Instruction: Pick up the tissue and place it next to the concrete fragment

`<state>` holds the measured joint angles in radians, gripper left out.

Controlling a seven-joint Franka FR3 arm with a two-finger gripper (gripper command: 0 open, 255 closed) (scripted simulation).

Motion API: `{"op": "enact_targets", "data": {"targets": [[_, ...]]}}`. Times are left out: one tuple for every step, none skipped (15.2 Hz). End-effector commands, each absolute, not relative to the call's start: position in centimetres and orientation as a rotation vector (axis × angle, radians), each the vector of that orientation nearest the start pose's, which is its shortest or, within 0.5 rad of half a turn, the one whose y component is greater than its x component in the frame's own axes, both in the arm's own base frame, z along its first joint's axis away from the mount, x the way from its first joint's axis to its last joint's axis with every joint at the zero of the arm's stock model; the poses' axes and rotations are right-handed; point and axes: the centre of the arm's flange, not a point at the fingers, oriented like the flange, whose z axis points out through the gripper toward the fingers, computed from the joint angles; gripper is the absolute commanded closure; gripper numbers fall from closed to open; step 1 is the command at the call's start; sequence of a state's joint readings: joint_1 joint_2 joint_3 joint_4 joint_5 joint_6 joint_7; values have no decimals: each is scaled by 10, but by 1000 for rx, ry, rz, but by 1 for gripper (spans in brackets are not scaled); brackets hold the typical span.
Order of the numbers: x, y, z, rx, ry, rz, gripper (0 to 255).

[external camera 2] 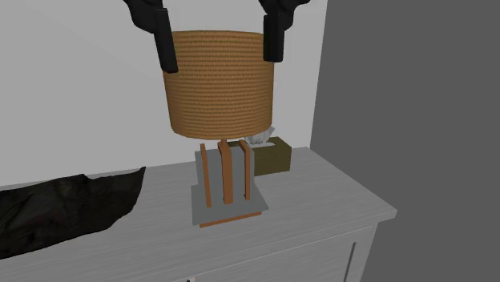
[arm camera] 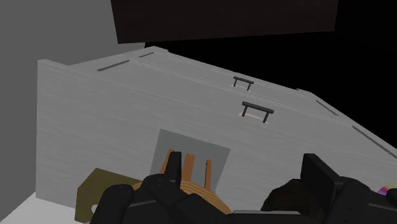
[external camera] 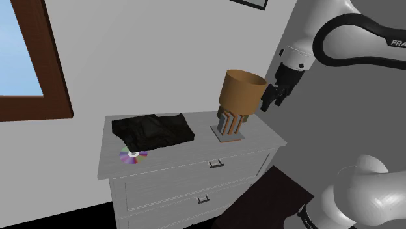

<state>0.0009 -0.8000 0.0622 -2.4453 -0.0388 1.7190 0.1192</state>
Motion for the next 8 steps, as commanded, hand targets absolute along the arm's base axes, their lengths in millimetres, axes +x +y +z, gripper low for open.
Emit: {"op": "enact_targets", "data": {"targets": [[315, 21, 565, -3214, 111, -127, 0], [325, 14, 560, -3200, 154, -140, 0], [334, 8, 554, -3185, 198, -153, 0], [344, 1, 549, -3170, 241, -166, 0], [353, -6, 543, -3154, 283, -178, 0], [362, -14, 538, -3137, 325, -191, 0], [371, -21, 532, -3120, 367, -203, 0], [380, -29, 527, -3102, 409, -215, 0]]}}
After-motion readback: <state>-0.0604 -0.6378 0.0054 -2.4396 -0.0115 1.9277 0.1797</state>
